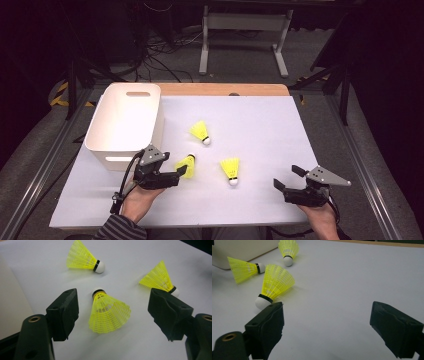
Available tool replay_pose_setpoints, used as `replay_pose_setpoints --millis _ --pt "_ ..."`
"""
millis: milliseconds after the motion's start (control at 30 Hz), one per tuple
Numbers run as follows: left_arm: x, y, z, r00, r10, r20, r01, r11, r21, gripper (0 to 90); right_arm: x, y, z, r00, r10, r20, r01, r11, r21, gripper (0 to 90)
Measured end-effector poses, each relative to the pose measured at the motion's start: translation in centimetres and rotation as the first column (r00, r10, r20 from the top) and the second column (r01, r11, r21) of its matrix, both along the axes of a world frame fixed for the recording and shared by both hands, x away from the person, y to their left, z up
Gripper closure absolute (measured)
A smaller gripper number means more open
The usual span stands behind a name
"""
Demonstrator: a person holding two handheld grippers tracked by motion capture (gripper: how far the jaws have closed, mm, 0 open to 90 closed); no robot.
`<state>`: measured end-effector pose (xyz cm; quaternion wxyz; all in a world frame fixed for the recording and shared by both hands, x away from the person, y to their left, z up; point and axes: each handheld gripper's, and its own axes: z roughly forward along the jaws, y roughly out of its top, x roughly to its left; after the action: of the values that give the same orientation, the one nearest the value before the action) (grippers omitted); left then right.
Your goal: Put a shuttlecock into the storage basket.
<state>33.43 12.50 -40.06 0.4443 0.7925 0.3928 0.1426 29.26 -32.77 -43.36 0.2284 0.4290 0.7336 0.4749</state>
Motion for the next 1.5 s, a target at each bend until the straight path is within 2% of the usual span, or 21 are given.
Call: replay_pose_setpoints --millis 233,400,533,633,833,900,933,967,1000,1100,1367,1400,1500 --pt "0.6 -0.1 0.3 0.9985 0.011 -0.054 -0.008 0.9984 0.057 29.5 0.0 0.0 0.0 1.0 0.002 0.0 -0.002 1.0 -0.001 12.5" --pt "0.9 -0.3 0.5 0.9942 0.016 -0.106 -0.005 0.9949 0.101 30.2 0.0 0.0 0.0 1.0 0.002 -0.001 -0.002 1.0 -0.001 12.5" --pt "1.2 -0.4 0.3 0.9883 0.025 -0.15 -0.006 0.9919 0.127 31.3 0.0 0.0 0.0 1.0 0.004 0.0 -0.004 1.0 -0.001 12.6" --pt "1.5 -0.4 0.3 0.9811 0.028 -0.191 0.0 0.9895 0.145 33.8 0.0 0.0 0.0 1.0 0.004 -0.002 -0.004 1.0 -0.002 12.6" --pt "1.8 -0.8 0.0 0.9762 0.051 -0.211 -0.006 0.9772 0.212 36.4 0.0 0.0 0.0 1.0 0.006 -0.005 -0.006 1.0 -0.003 12.6" --pt "1.9 -1.0 -0.2 0.9716 0.056 -0.23 -0.005 0.9757 0.219 36.8 0.0 0.0 0.0 1.0 0.006 -0.005 -0.006 1.0 -0.003 12.6" --pt "2.0 -0.9 -0.2 0.9725 0.052 -0.227 0.003 0.9721 0.235 36.8 0.0 0.0 0.0 1.0 0.007 -0.006 -0.007 1.0 -0.003 12.6" --pt "2.1 -1.1 -0.3 0.9683 0.052 -0.244 0.005 0.9733 0.229 36.7 0.0 0.1 0.0 1.0 0.006 -0.005 -0.006 1.0 -0.003 12.6" --pt "2.2 -1.1 -0.4 0.9687 0.053 -0.243 0.009 0.9689 0.247 36.8 0.0 0.1 0.0 1.0 0.007 -0.005 -0.007 1.0 -0.003 12.6" --pt "2.4 -1.5 -0.7 0.9639 0.057 -0.26 0.014 0.964 0.266 37.5 0.0 0.0 0.0 1.0 0.007 -0.006 -0.007 1.0 -0.003 12.7" --pt "2.8 -2.2 -1.1 0.9608 0.074 -0.267 0.011 0.953 0.303 38.8 0.1 0.1 0.0 0.9999 0.01 -0.004 -0.01 1.0 -0.003 12.7" --pt "2.8 -2.3 -1.2 0.9627 0.078 -0.259 0.008 0.9483 0.317 38.8 0.1 0.1 0.0 0.9999 0.01 -0.005 -0.01 1.0 -0.003 12.7" --pt "3.0 -2.6 -1.3 0.9615 0.08 -0.263 0.009 0.9475 0.32 39.0 0.1 0.1 0.0 0.9999 0.013 -0.004 -0.013 1.0 0.0 12.7"
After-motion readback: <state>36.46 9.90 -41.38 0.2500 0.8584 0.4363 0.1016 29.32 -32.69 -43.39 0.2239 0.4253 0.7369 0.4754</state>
